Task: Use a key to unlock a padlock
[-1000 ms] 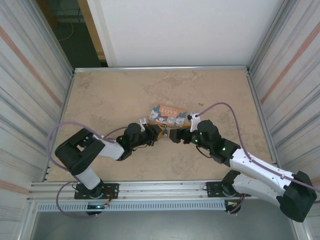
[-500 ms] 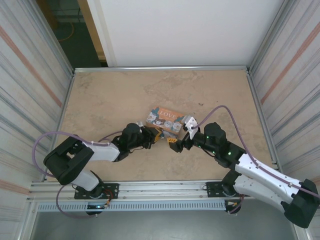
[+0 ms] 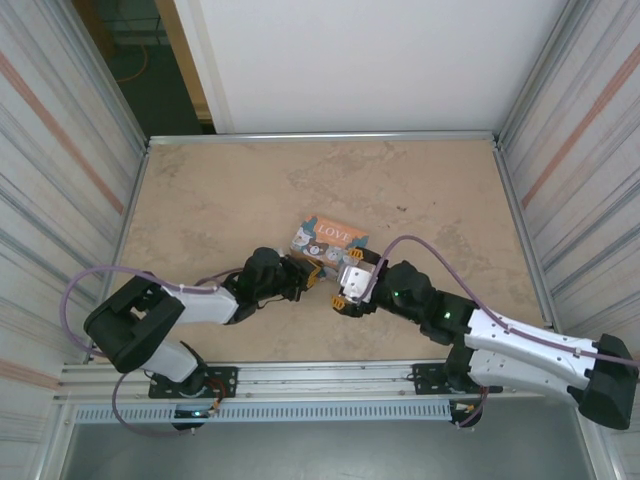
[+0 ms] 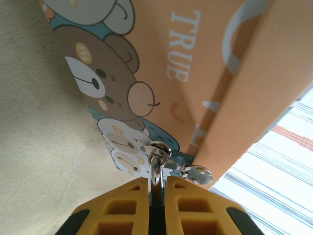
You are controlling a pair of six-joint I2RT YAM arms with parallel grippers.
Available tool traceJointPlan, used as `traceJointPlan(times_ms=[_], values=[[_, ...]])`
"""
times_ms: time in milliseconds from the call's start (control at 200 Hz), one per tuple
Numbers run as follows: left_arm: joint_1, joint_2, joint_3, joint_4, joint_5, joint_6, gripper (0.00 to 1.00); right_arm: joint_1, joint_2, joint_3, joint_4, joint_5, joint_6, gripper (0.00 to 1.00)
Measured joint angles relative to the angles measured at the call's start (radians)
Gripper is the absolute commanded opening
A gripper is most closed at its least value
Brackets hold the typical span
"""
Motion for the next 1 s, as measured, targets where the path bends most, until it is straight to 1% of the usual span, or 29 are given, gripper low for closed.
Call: traceJointPlan(times_ms=[220,541,842,1002], values=[[0.000,-0.018,0.000,-0.016,0.000,0.000,0.00,0.045,0.101,0.037,-0.023,0.086,-0.086,0.83],[0.000,-0.019,0.000,-0.016,0.000,0.000,0.00,0.072,0.282,0.060,-0.008,0.127,-0.142,0.73],[0.000,-0.019,-0.006,-0.016,0.000,-0.007,0.00,0.072,0.373,0.093,0.050,0.146,-0.167,0.58],[0.000,-0.019,-0.006,-0.016,0.000,-0.008,0.00,0.072,0.410,0.103,0.071,0.149,-0.168,0.46]])
